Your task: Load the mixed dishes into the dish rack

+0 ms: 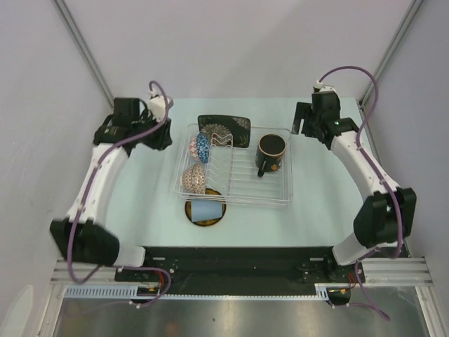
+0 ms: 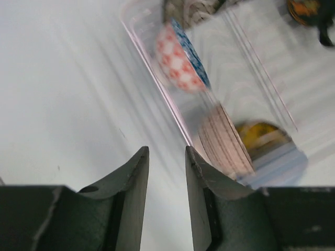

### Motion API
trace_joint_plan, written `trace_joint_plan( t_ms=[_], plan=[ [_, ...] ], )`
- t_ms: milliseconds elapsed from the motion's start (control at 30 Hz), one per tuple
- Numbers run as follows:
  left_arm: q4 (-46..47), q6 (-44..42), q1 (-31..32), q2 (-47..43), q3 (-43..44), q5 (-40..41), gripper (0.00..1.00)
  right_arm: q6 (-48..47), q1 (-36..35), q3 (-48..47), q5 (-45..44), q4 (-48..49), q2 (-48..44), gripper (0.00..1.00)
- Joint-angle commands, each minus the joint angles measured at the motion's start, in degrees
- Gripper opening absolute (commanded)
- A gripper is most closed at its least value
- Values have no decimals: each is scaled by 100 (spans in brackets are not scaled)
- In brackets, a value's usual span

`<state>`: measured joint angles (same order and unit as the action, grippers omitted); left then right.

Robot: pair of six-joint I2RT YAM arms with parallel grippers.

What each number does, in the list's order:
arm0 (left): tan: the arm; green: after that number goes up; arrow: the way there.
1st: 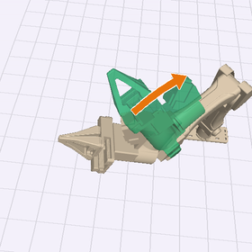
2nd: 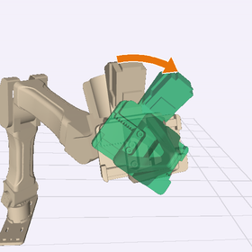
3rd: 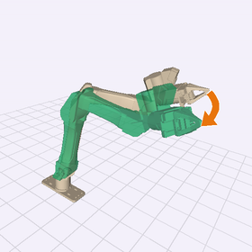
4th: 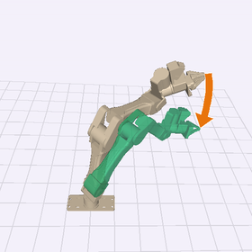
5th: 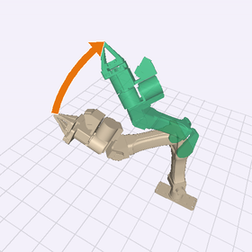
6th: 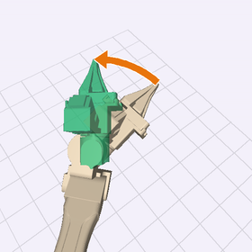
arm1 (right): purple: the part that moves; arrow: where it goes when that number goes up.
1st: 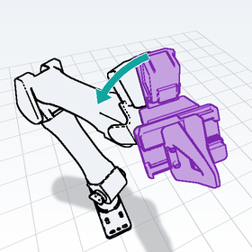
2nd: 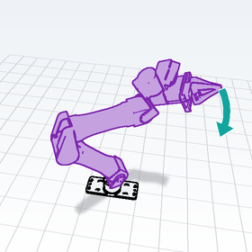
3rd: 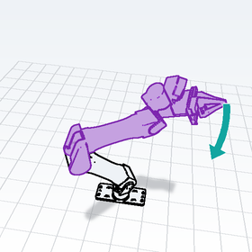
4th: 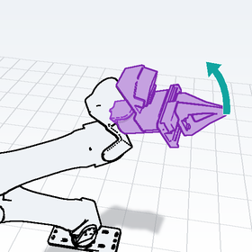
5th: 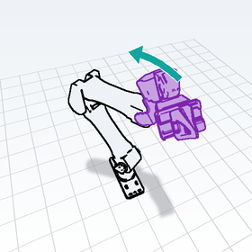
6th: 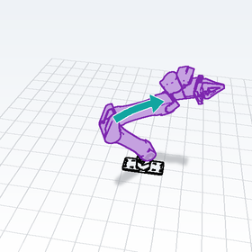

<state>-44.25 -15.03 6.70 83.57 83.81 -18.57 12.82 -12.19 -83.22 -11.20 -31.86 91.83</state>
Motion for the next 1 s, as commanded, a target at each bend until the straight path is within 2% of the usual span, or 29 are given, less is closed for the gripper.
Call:
trace_joint_plan(
  t_ms=[0, 67, 200, 600, 967],
  plan=[
    [-1384, -1721, -20, -1789, -1065, -1095, 39, 133, -91, 376, 144, 92, -1070, 86],
    [-1542, -1968, 7, -2420, -1831, -1105, 39, 221, -109, 596, 284, 31, -1403, 86],
    [-1613, -1882, 173, -2627, -2483, -1298, 40, 361, -109, 851, 408, -110, -1851, 87],
    [-849, -941, 1070, -1142, -2808, -2116, 37, 660, -223, 1071, 496, -602, -2573, 87],
    [-479, -264, 1396, -930, -2888, -1668, 35, 379, -188, 1062, 382, -752, -2776, 88]
  ],
)
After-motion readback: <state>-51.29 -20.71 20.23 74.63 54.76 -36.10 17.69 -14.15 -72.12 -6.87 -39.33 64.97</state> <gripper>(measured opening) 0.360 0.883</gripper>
